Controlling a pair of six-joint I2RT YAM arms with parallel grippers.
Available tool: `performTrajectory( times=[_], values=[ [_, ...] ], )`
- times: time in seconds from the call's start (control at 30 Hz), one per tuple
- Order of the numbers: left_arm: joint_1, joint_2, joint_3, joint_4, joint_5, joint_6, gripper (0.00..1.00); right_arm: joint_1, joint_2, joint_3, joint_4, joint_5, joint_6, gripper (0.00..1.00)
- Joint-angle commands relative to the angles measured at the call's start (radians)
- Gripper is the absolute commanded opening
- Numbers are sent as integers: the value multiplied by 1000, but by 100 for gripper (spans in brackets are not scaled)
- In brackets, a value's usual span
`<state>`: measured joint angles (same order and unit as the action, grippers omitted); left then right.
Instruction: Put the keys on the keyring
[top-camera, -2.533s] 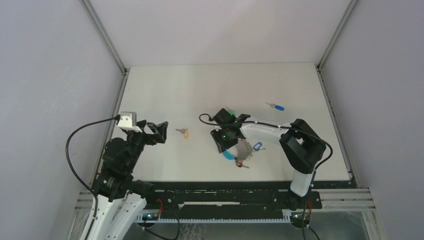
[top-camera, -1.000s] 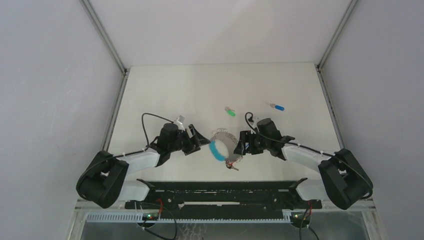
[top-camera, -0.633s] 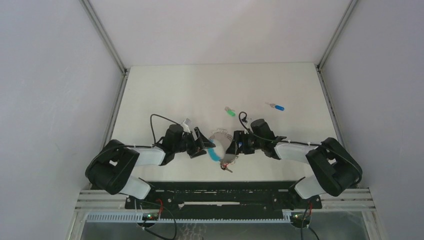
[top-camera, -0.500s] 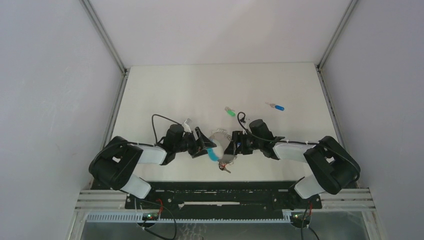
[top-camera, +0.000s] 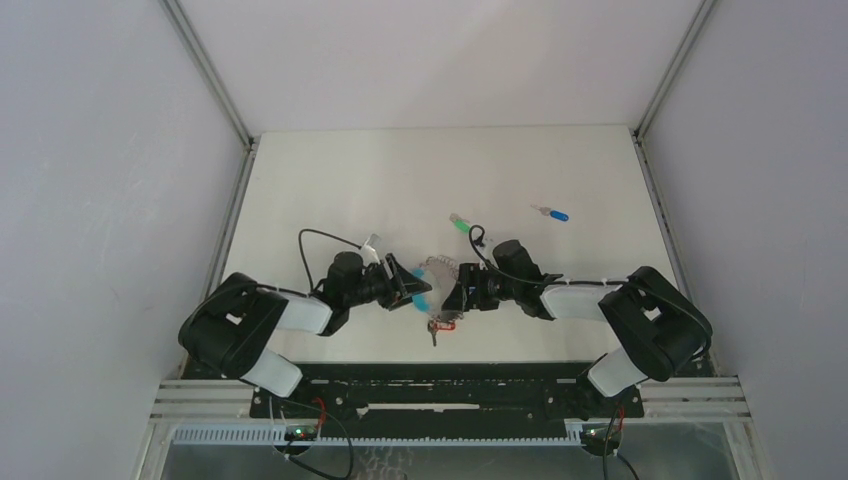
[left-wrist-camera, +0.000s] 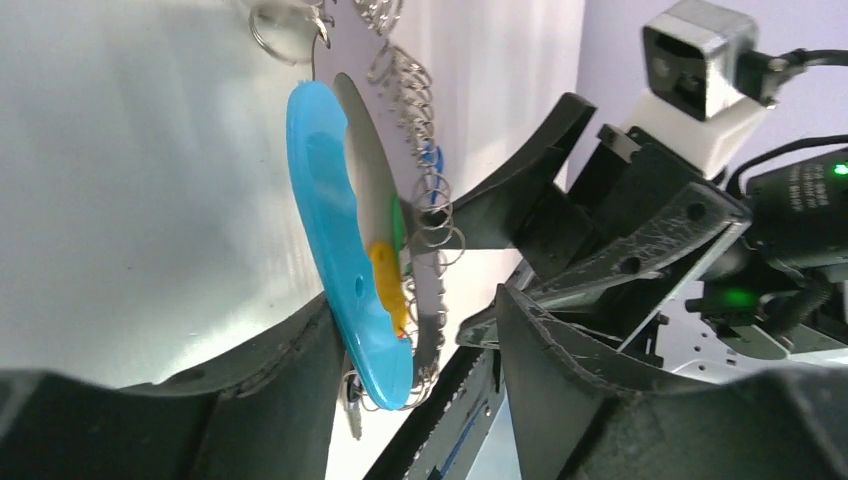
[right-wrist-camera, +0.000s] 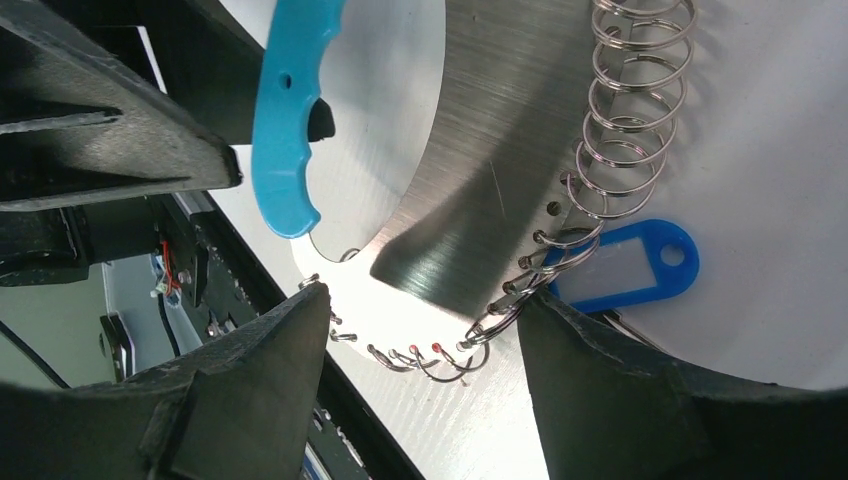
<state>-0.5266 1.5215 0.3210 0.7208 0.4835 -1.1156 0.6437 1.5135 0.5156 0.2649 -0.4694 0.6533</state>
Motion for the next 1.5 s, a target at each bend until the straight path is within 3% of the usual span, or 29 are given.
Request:
performTrajectory(
  times=[0.0, 0.73, 0.9, 1.03, 1.2, 1.47],
  values=[
    [-5, -57, -25, 149, 14, -18, 57, 11, 15, 18, 17, 0, 7, 69],
    [-12, 106, 41, 222, 35, -51, 24, 20, -13, 18, 8, 20, -10, 69],
    [-10, 5, 58, 116, 9, 53, 9, 13, -118, 17, -76, 74, -73, 70],
    [-11, -157, 109, -77, -39, 209, 0, -4, -259, 18, -166, 121, -141, 72],
    [-10, -358, 198, -356, -134, 428, 0, -31, -451, 13, -275, 198, -234, 74],
    [-12, -564, 321, -547, -163, 659, 0, -55, -691, 12, -343, 285, -370, 77]
  ],
)
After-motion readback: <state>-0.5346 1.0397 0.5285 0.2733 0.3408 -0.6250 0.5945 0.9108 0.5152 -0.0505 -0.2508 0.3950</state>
